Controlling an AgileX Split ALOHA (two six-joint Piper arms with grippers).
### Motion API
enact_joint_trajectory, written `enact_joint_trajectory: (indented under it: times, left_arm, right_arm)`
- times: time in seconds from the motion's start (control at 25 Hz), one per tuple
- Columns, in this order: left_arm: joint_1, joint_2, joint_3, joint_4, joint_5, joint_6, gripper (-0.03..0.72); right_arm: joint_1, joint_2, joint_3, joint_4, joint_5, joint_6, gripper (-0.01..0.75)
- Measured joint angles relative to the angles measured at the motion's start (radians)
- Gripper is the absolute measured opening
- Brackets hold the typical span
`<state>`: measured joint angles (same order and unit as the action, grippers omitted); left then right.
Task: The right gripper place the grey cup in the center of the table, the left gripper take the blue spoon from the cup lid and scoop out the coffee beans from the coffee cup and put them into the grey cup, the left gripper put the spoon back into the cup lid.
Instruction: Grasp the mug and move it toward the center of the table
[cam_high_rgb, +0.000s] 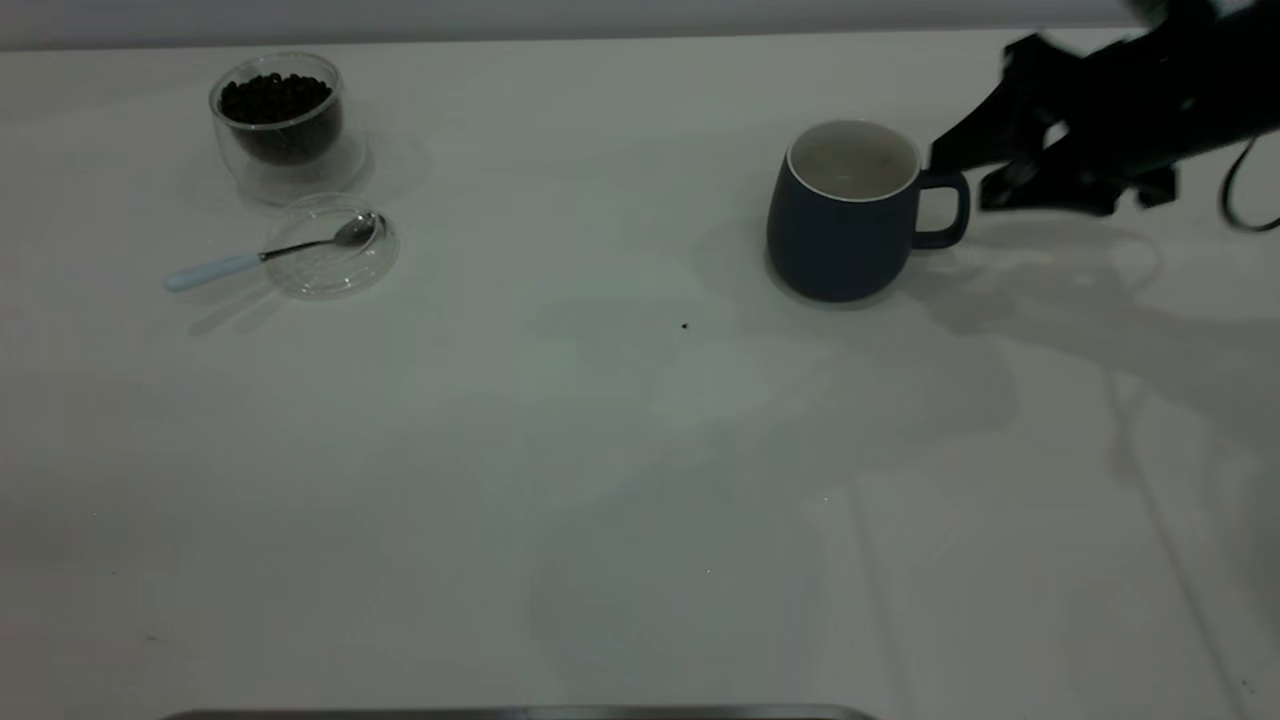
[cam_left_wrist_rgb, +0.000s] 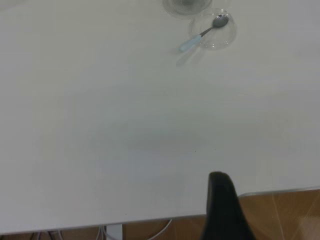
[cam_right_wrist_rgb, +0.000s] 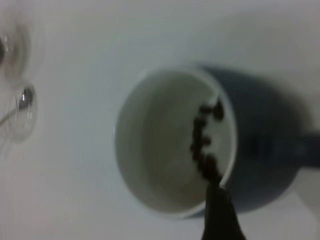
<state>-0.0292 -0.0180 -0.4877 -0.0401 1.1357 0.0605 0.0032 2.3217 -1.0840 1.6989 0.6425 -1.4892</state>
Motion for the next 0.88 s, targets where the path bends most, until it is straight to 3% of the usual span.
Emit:
enact_joint_trajectory:
  times: [0.48,0.88]
  left_arm:
    - [0.0,0.0,0.0,0.0,0.0,0.0,0.537]
    - [0.0,0.0,0.0,0.0,0.0,0.0,0.537]
  right_arm:
    - [0.098,0.073,-0.027,0.065,0.01,-0.02,0.458]
    - [0.106,0.07,-0.048,-0.014,0.103,0.063,0.458]
